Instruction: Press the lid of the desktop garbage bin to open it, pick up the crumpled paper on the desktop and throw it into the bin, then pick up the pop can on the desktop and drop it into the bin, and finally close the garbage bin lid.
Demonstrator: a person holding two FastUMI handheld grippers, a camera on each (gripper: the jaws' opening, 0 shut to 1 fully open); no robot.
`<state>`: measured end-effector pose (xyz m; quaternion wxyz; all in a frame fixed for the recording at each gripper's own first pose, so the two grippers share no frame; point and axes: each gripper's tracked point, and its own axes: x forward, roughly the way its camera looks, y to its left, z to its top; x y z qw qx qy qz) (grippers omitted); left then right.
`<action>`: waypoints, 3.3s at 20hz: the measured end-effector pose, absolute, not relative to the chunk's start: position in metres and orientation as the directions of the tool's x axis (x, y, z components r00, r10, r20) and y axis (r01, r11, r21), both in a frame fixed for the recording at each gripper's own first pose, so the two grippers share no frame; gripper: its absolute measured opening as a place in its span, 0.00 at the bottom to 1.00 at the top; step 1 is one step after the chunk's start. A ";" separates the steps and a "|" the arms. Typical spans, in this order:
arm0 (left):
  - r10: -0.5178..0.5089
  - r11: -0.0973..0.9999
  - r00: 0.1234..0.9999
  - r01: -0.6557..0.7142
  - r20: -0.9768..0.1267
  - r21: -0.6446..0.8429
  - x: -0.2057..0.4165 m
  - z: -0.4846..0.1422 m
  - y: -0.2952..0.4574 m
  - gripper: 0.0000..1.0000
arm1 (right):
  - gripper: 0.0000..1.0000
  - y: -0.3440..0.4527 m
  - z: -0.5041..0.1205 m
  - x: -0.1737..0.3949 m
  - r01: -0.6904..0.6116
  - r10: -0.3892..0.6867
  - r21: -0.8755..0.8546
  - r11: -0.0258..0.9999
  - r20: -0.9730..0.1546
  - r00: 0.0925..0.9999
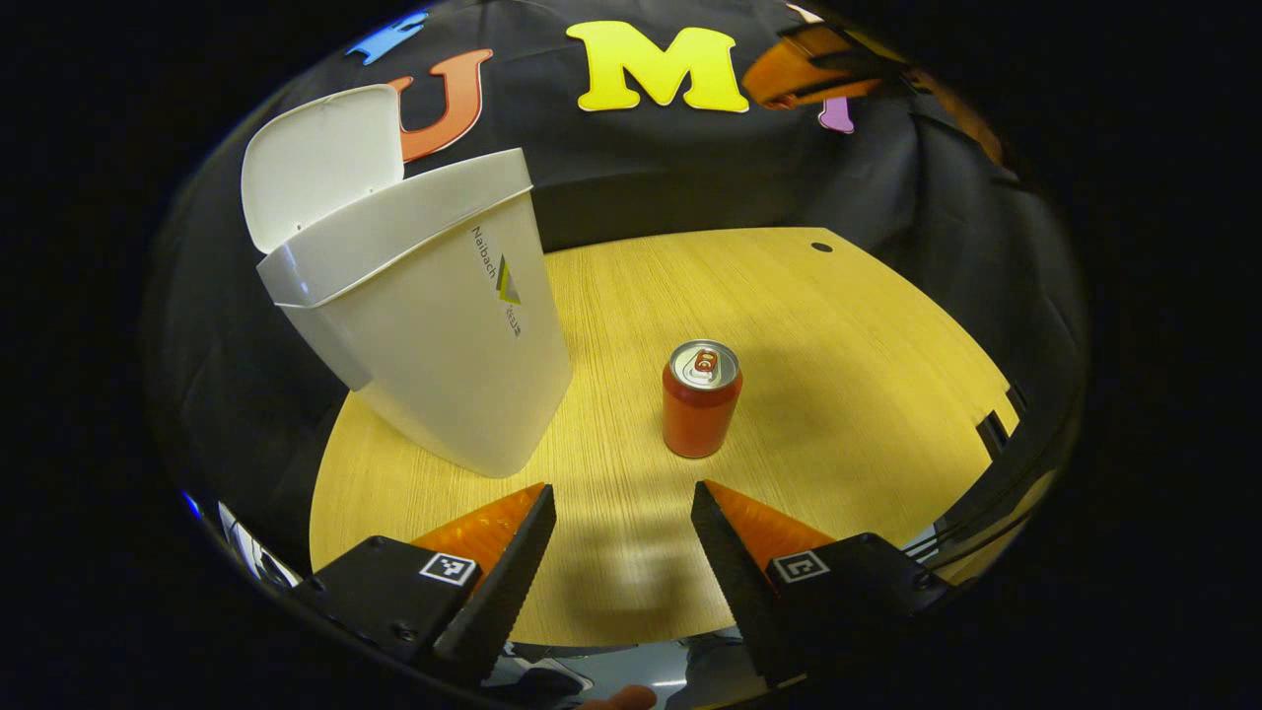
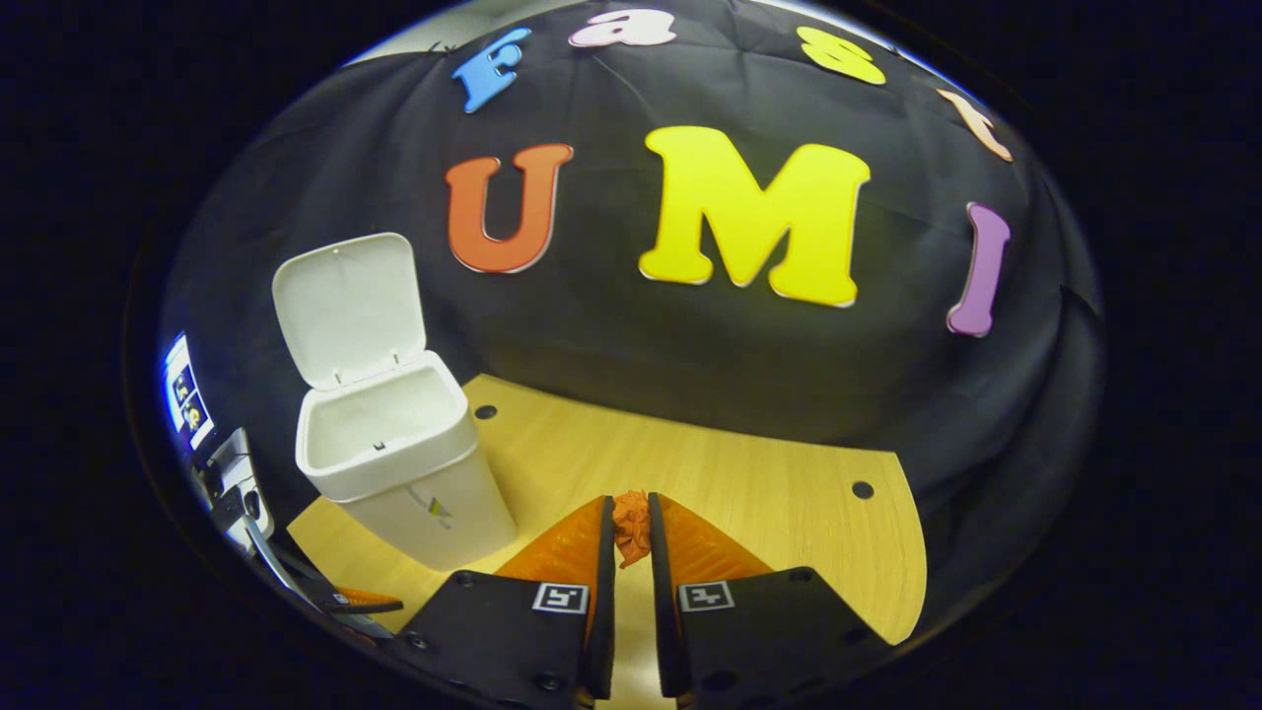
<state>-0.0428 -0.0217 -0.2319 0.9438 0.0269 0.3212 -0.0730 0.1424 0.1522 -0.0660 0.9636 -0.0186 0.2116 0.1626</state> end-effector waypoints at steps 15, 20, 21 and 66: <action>-0.144 0.989 0.819 0.144 -0.556 -0.043 -0.045 -0.227 0.035 0.93 | 0.19 0.386 -0.038 0.140 -0.670 0.636 0.032 0.742 -0.348 0.689; -0.106 0.994 0.819 0.108 -0.565 -0.030 -0.044 -0.233 0.058 0.93 | 0.19 0.434 -0.059 0.146 -0.715 0.668 0.023 0.698 -0.381 0.640; -0.105 0.994 0.821 0.103 -0.560 -0.036 -0.043 -0.232 0.060 0.93 | 0.19 0.438 -0.062 0.148 -0.724 0.673 0.016 0.689 -0.385 0.632; -0.323 0.927 0.759 0.374 -0.565 -0.027 0.056 -0.297 -0.102 0.95 | 0.97 0.018 -0.127 0.092 -0.173 0.172 0.042 0.984 -0.481 0.860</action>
